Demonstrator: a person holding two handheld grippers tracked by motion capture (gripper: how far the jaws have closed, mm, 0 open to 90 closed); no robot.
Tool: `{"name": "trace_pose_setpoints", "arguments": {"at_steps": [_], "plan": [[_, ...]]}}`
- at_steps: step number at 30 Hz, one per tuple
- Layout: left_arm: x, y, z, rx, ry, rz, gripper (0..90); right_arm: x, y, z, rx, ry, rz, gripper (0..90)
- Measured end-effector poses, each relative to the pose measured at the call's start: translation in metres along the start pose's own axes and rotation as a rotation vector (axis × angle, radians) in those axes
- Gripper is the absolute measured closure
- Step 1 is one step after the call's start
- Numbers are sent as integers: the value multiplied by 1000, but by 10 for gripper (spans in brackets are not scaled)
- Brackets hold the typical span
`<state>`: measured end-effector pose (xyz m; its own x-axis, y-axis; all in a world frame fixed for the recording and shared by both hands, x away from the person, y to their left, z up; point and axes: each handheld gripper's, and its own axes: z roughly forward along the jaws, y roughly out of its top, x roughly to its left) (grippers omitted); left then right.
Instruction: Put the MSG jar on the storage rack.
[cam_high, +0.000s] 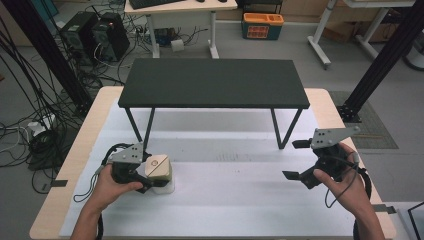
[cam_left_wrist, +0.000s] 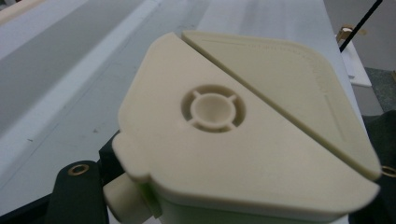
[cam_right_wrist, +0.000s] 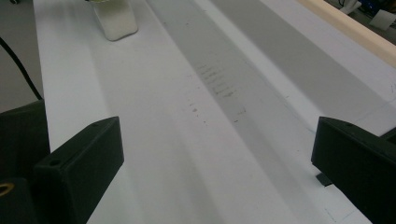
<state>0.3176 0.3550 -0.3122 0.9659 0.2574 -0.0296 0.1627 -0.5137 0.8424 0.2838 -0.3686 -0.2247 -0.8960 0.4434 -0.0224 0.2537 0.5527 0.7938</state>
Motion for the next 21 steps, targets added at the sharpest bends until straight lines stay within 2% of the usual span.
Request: {"name": "trace_pose_setpoints", "arguments": {"at_steps": [2, 6, 10, 13, 15, 21], "plan": [[-2, 3, -2, 8, 2, 4, 279, 1, 0, 0, -1, 1, -3, 24], [-7, 6, -8, -7, 6, -2, 281, 2, 0, 1, -5, 5, -2, 24], [-13, 20, -20, -30, 10, 5, 282, 3, -1, 2, -5, 12, -2, 24], [-15, 37, -31, -37, 9, 19, 283, 4, -1, 2, -7, 15, -7, 24], [-14, 52, -42, -63, -9, 13, 284, 6, -1, 0, -14, 12, -11, 24], [-19, 106, -71, -91, 22, 69, 285, 11, 0, -5, -29, 11, -27, 24]]}}
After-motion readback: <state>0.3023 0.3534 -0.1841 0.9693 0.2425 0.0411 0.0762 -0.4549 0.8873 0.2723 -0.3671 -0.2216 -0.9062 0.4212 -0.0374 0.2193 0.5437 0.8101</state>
